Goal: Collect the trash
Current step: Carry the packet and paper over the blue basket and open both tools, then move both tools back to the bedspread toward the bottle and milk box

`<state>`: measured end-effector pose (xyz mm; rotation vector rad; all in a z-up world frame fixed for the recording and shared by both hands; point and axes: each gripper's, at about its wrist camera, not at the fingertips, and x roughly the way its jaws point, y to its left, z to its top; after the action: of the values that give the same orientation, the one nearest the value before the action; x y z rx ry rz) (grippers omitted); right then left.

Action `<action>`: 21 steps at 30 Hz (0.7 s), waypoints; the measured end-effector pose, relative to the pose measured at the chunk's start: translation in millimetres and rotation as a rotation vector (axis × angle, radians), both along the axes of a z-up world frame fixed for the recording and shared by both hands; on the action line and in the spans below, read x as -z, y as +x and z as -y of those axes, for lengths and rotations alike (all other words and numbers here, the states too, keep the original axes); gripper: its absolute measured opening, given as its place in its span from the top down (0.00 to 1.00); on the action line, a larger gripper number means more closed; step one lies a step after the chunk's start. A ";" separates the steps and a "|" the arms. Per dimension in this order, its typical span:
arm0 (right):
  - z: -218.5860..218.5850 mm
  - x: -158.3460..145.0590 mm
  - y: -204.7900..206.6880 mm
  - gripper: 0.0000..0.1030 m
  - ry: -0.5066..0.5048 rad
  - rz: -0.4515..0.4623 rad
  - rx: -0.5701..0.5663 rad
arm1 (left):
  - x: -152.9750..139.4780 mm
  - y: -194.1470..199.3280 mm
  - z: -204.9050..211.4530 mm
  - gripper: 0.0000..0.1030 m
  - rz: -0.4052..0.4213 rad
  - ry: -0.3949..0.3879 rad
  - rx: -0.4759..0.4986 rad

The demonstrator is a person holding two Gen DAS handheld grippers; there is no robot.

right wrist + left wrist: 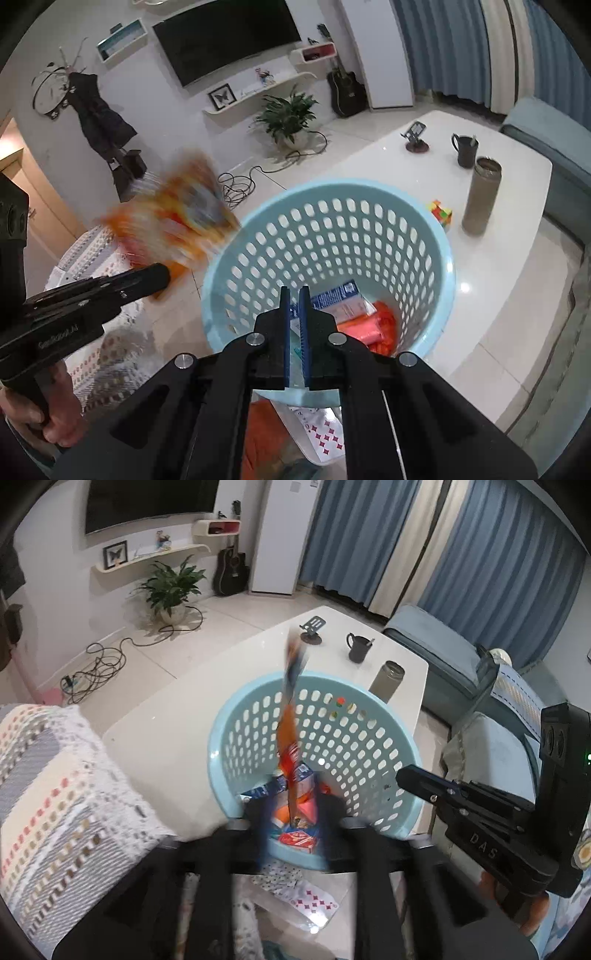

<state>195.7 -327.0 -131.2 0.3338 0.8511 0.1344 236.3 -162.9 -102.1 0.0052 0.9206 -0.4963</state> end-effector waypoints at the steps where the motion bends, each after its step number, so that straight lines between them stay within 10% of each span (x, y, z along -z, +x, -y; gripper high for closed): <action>1: 0.5 1.5 1.2 0.96 0.007 -0.009 -0.001 | 1.4 -0.3 0.3 0.49 0.004 0.003 -0.006; 6: -0.2 5.5 -0.8 0.90 0.013 -0.028 0.005 | 5.3 -4.8 -6.0 0.45 -0.014 -0.013 -0.014; 11: -7.0 -1.3 -8.5 0.52 0.004 0.005 0.025 | -2.0 -18.9 -21.8 0.34 0.008 -0.044 -0.037; 21: -53.6 -41.6 -23.5 0.41 -0.058 0.104 -0.047 | -34.6 -55.4 -76.4 0.31 0.078 -0.113 -0.129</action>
<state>172.2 -273.4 -89.7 0.2509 0.7582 0.1690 180.9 -86.5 -67.5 -0.1356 0.8101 -0.4241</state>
